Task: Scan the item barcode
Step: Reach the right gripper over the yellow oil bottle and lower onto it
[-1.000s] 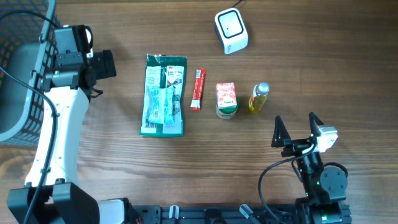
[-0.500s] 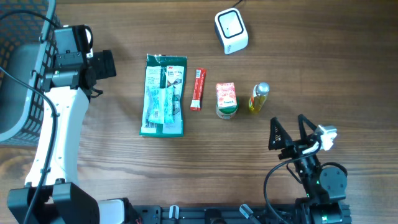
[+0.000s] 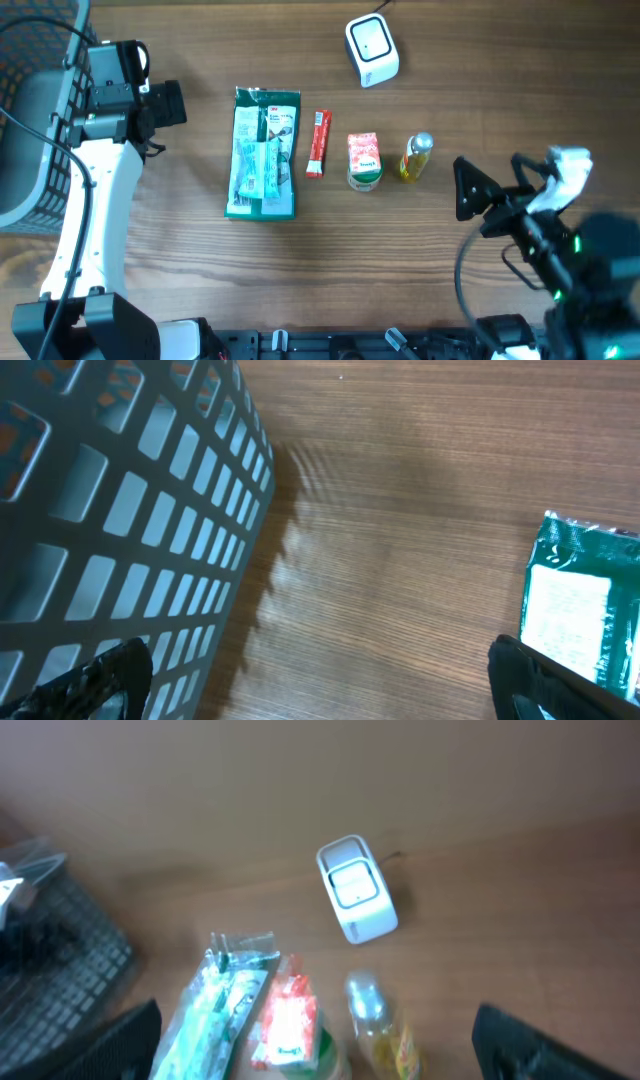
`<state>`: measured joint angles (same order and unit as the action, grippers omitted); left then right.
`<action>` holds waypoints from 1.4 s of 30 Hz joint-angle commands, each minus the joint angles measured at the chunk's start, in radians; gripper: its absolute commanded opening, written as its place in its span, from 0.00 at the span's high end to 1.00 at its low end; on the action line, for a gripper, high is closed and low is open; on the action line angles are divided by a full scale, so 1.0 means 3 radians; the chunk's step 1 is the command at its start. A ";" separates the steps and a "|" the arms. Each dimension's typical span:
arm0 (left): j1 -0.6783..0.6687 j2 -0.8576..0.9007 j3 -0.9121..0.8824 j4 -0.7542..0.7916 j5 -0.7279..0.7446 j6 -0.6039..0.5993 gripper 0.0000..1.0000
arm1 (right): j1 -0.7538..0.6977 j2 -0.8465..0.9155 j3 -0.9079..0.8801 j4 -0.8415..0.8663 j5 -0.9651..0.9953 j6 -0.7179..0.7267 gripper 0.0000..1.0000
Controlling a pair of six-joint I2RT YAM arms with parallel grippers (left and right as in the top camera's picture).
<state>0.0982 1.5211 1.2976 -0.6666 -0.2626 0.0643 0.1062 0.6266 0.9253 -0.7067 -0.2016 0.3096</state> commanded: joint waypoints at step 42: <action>0.0001 -0.0003 0.0006 0.0009 -0.0013 0.0033 0.00 | 0.0482 0.3522 0.1578 -0.1101 0.0350 -0.0319 0.13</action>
<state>0.0982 1.5211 1.2972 -0.6662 -0.2646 0.0666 0.2417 1.6428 1.3838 -1.0443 -0.1173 0.2073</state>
